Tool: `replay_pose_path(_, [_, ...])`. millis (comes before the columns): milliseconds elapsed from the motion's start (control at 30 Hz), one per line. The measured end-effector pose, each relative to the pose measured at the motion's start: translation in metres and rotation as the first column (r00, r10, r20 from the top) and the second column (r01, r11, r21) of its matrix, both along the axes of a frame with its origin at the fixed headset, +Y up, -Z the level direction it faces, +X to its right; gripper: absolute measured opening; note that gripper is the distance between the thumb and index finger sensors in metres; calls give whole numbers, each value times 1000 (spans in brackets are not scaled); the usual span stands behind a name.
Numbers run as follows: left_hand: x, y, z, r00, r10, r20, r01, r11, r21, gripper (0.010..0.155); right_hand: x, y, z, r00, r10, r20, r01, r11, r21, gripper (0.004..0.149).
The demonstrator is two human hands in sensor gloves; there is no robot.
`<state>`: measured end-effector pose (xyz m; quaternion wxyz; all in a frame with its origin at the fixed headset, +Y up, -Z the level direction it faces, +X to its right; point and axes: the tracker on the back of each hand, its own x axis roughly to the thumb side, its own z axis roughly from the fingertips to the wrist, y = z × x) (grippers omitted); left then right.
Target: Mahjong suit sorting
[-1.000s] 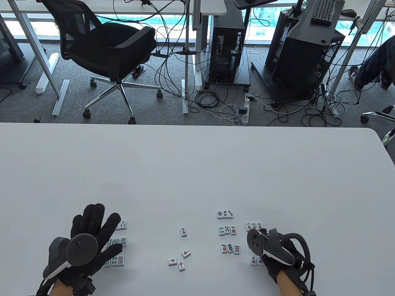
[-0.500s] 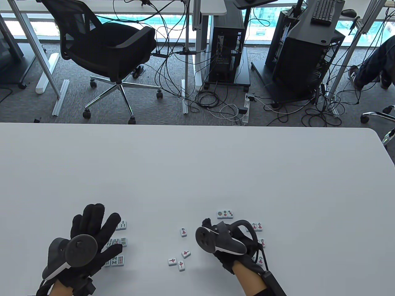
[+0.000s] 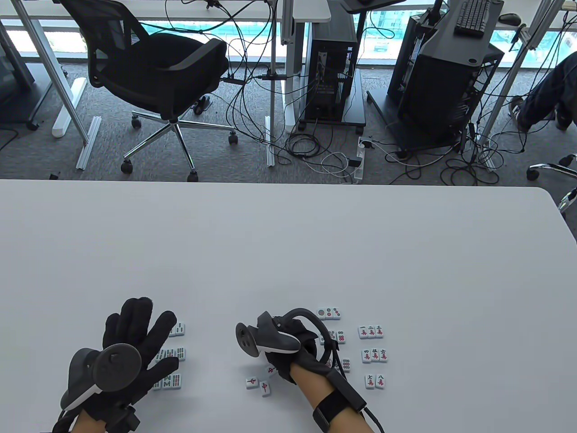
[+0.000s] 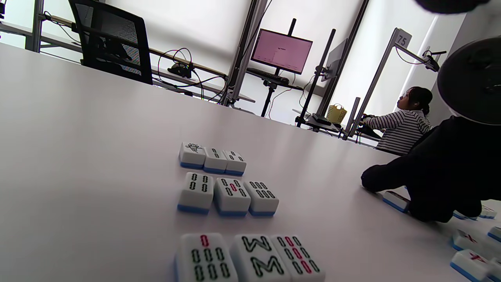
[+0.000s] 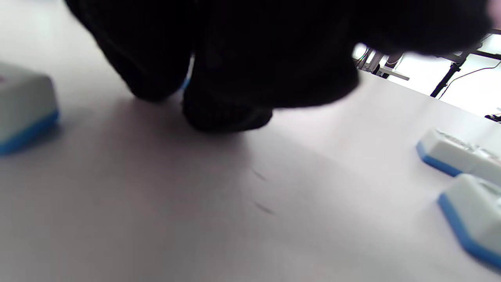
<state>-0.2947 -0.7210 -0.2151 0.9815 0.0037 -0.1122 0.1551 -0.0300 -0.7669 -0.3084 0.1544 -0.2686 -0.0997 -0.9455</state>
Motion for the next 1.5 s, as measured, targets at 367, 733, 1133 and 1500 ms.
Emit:
replay_pose_path(367, [0, 1, 1, 1000, -2, -1, 2, 1000, -2, 81, 16, 10, 10, 994, -41, -101, 52, 993, 106, 57])
replay_pose_path(733, [1, -2, -1, 1000, -17, 1, 17, 1000, -16, 81, 139, 55, 41, 987, -133, 94, 120, 983, 137, 58])
replay_pose_path(1133, [4, -3, -2, 999, -39, -3, 39, 998, -44, 81, 234, 21, 70, 954, -1, 300, -8, 999, 31, 58])
replay_pose_path(1500, [4, -3, -2, 999, -41, -4, 41, 998, -46, 81, 233, 2, 70, 954, -8, 300, 2, 1000, 20, 58])
